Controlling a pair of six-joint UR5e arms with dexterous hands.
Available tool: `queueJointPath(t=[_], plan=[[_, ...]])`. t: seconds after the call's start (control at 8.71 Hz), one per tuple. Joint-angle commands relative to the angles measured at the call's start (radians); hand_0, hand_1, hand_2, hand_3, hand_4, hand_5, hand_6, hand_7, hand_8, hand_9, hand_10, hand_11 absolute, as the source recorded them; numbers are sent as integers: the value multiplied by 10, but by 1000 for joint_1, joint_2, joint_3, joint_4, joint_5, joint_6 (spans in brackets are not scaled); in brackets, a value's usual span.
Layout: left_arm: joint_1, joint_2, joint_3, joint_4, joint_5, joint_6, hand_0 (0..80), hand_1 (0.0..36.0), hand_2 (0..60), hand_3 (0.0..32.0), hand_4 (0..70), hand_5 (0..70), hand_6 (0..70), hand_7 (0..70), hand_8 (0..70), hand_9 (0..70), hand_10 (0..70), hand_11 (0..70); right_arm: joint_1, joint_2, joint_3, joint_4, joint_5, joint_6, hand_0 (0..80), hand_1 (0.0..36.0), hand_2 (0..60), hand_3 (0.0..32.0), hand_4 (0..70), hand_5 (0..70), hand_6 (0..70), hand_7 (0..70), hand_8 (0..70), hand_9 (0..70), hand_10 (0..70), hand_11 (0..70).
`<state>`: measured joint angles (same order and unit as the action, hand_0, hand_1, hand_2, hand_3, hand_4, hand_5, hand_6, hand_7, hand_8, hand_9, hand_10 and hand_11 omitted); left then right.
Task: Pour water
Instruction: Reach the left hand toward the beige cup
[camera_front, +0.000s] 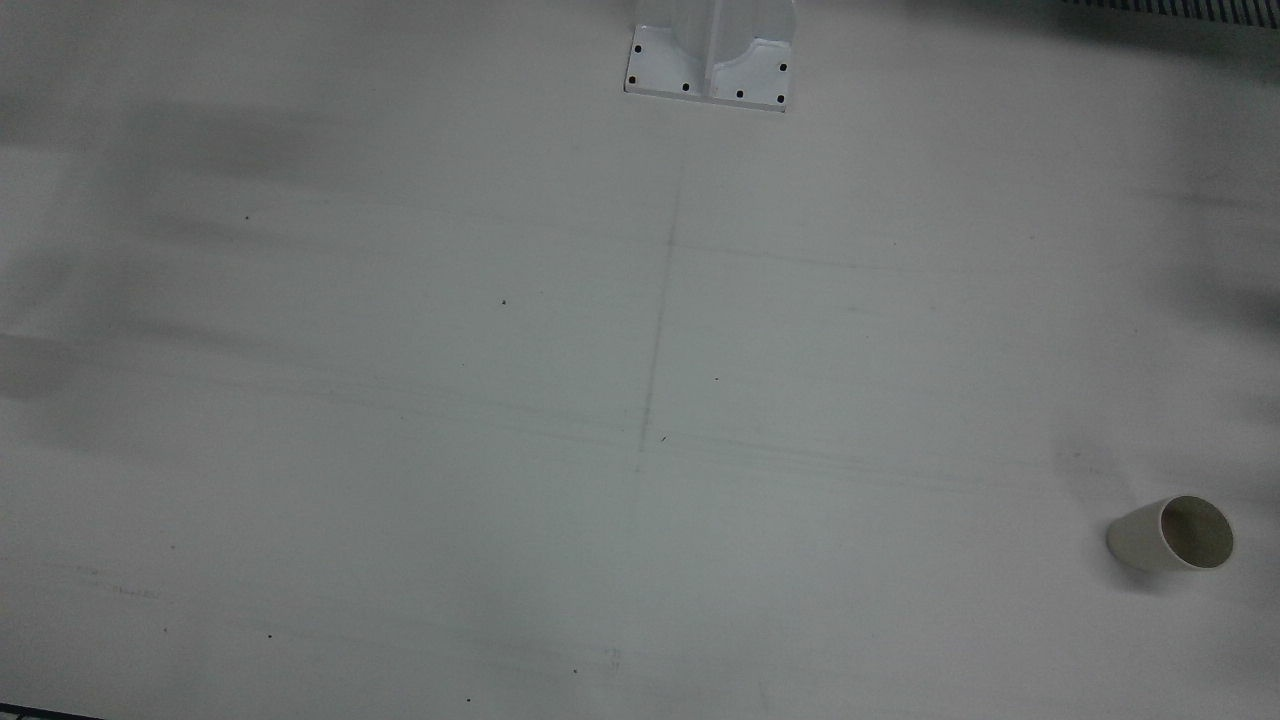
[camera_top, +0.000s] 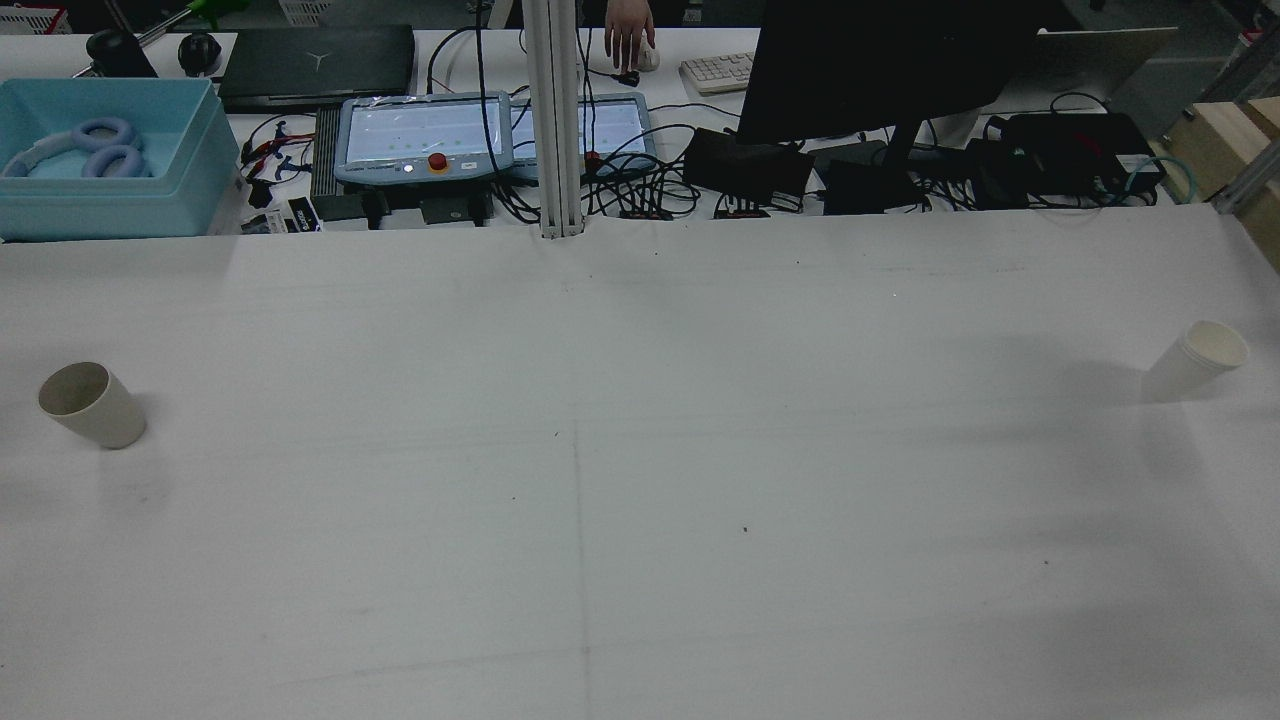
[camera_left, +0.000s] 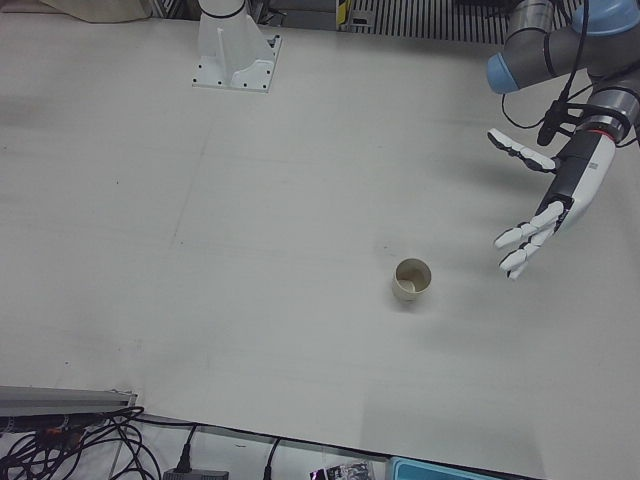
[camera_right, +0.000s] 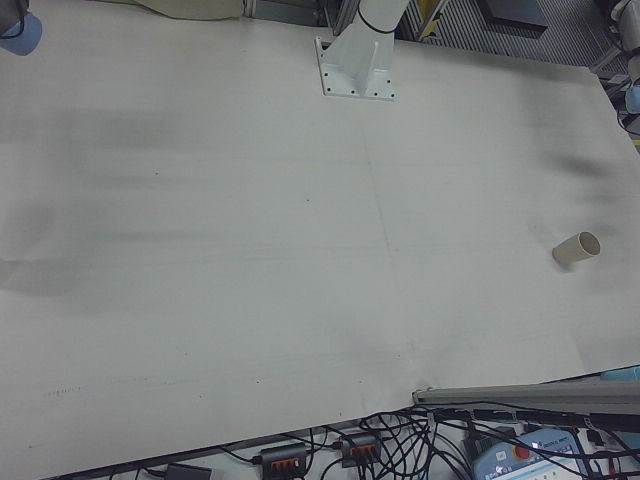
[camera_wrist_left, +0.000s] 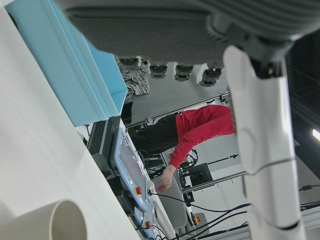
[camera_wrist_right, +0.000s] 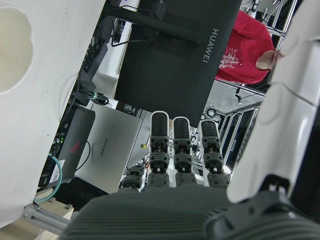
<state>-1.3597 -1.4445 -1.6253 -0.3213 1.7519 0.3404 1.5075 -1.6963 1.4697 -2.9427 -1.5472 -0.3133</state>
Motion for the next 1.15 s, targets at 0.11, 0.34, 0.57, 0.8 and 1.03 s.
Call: queueJointPath(t=[0.11,0.34,0.57,0.8,1.03], plan=[[97,-86,148,-51,-95,141,637,142,0,78,54,0,0,14,29,4,0,13,-48,53,-16,-16,30,-4,484,87,5,0,271,202,257,317,285,337,50,77],[265,-88,150,-51,-272,141,630,138,0,86,36,0,0,5,38,7,0,6,-49,52,-11,-16,30,-4,488,86,0,0,260,200,248,310,276,324,39,61],[336,-96,189,-64,-298,143,616,128,0,96,35,0,0,5,35,5,0,0,-49,46,-11,-16,30,-3,485,83,0,0,240,196,235,302,268,313,33,53],[336,-117,249,-85,-298,141,620,130,0,92,34,0,0,6,33,6,0,0,-52,46,-9,-16,30,-4,487,84,0,0,233,194,230,295,265,308,31,50],[338,-169,321,-93,-299,141,616,128,0,82,37,0,0,8,31,5,0,0,-52,47,-9,-16,30,-4,489,85,0,0,237,198,234,301,267,312,32,53]])
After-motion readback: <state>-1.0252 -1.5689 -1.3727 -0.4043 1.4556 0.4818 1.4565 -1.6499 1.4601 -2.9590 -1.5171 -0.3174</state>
